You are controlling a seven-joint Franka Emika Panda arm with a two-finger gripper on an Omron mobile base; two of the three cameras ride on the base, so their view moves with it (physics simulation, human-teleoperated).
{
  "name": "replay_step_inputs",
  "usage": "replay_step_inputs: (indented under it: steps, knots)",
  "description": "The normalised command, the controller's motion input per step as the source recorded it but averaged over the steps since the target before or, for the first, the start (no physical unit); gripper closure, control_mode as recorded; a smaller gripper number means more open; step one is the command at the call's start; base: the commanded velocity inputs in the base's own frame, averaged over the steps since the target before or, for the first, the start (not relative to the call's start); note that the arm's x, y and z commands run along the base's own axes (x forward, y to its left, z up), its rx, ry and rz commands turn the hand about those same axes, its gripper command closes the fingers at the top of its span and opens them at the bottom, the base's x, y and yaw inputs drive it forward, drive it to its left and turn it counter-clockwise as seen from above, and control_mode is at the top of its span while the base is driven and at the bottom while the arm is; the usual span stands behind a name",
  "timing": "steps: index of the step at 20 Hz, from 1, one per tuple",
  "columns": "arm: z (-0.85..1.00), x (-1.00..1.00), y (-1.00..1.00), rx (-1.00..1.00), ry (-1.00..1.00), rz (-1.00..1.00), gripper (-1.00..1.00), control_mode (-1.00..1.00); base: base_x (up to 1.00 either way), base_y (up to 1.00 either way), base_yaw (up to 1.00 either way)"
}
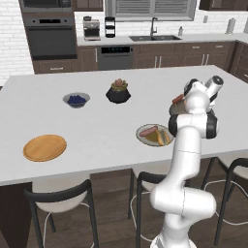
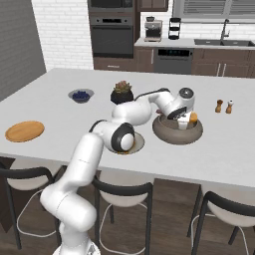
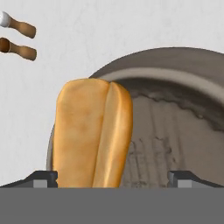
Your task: Place one bun and one sausage from the bowl on each plate.
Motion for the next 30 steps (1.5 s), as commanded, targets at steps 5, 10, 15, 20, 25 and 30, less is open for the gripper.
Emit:
replay_step_inputs:
  steps: [5, 10, 15, 20, 25, 30]
  knots:
    - [-0.04, 0.00, 0.00, 0.00, 0.00, 0.00, -1.00, -1.00, 0.00, 0.00, 0.00]
    - [-0.11, 0.00, 0.00, 0.00, 0.00, 0.00, -1.00, -1.00, 0.00, 0.00, 0.00]
    - [-0.01, 0.00, 0.00, 0.00, 0.00, 0.00, -1.00, -1.00, 0.00, 0.00, 0.00]
    - [-0.05, 0.00, 0.00, 0.00, -0.03, 0.00, -1.00, -1.00, 0.00, 0.00, 0.00]
    - [-0.04, 0.02, 0.00, 0.00, -0.06, 0.00, -1.00, -1.00, 0.00, 0.00, 0.00]
    - [-0.01, 0.06, 0.00, 0.00, -0.03, 0.00, -1.00, -1.00, 0.00, 0.00, 0.00]
